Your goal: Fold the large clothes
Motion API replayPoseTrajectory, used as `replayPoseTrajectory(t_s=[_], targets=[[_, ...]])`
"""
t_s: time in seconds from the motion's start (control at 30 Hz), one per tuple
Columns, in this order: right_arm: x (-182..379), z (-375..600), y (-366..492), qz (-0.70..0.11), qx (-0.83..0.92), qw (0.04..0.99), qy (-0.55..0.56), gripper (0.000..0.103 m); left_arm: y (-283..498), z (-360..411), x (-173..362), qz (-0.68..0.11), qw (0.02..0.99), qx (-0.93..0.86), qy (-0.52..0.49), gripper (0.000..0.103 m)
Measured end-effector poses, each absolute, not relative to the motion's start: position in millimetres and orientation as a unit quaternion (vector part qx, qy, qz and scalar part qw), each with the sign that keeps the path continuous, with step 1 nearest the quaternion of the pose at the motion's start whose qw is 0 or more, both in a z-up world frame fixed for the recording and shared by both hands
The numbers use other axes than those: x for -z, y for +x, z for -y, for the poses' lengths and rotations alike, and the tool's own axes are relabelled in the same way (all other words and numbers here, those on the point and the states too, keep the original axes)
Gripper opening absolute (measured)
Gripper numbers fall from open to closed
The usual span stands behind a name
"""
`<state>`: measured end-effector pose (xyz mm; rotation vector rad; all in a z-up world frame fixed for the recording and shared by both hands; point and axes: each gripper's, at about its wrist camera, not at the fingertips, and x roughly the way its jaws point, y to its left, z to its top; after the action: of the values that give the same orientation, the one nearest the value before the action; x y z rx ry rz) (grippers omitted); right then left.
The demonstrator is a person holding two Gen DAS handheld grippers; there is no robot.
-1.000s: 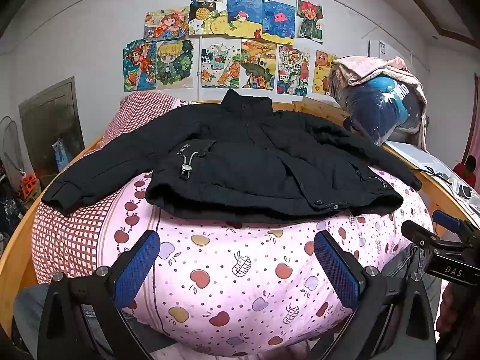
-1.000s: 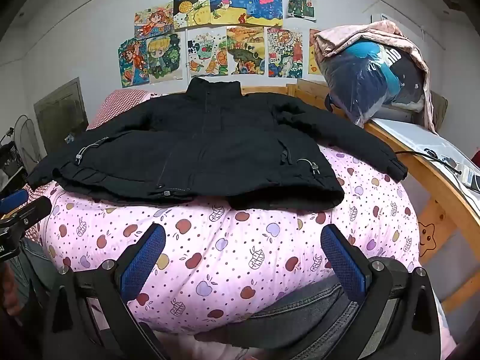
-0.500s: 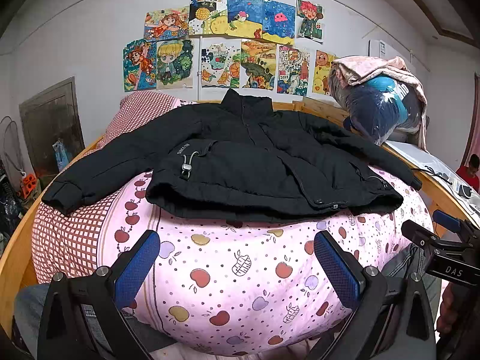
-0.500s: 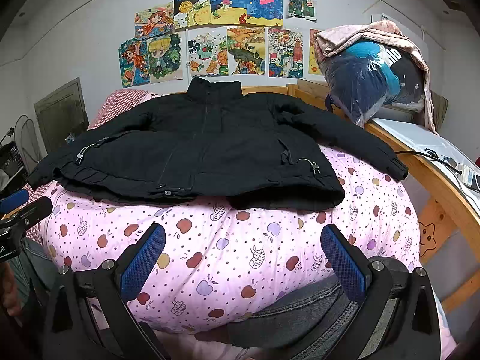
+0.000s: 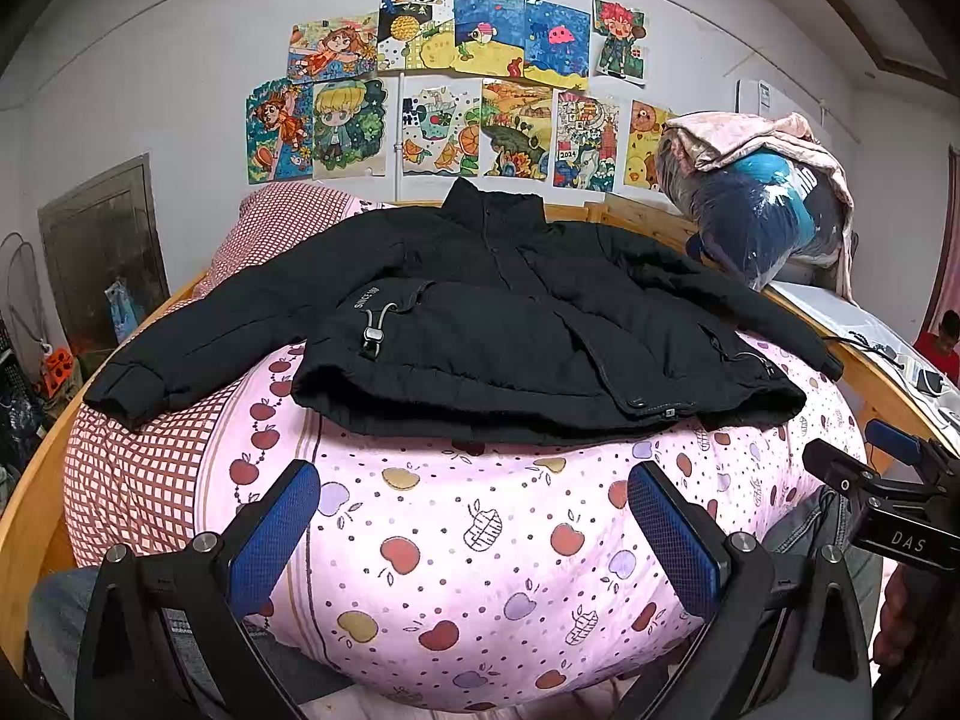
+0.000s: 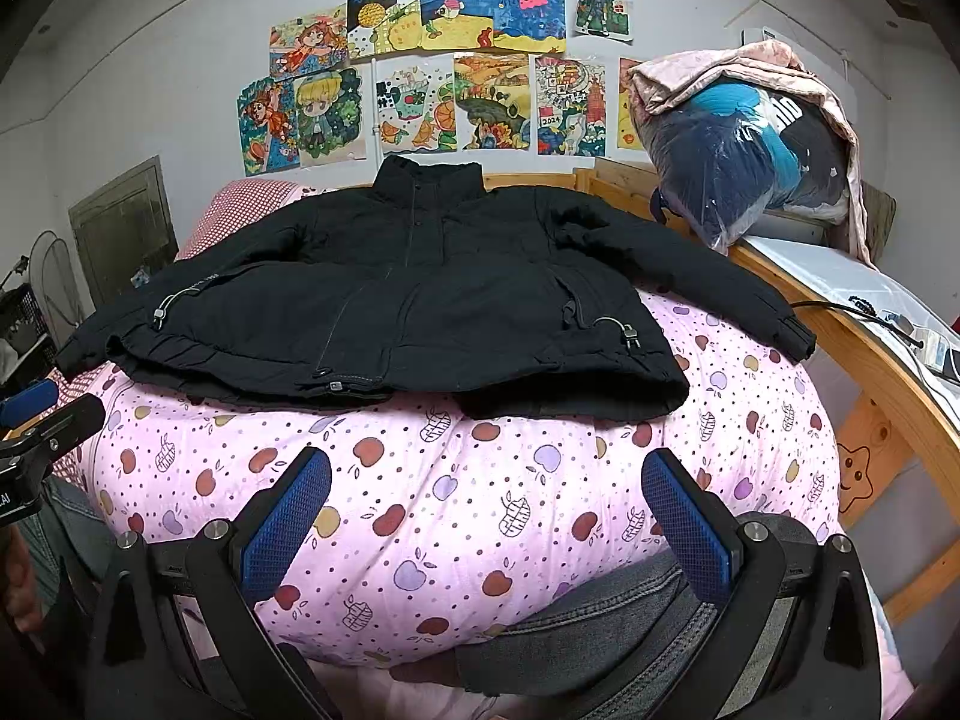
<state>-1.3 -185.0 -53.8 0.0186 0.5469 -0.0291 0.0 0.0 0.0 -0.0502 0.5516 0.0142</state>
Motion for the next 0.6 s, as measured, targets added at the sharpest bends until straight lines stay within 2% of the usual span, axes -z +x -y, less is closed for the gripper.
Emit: replayPoseTrajectory(t_s=[0.6], targets=[[55.7,183.4,-2.2,-0.271,0.015,0.963,0.009,0.102,0.0,0.0,0.0,-0.272,0.962,-0.007,-0.025,0.103]])
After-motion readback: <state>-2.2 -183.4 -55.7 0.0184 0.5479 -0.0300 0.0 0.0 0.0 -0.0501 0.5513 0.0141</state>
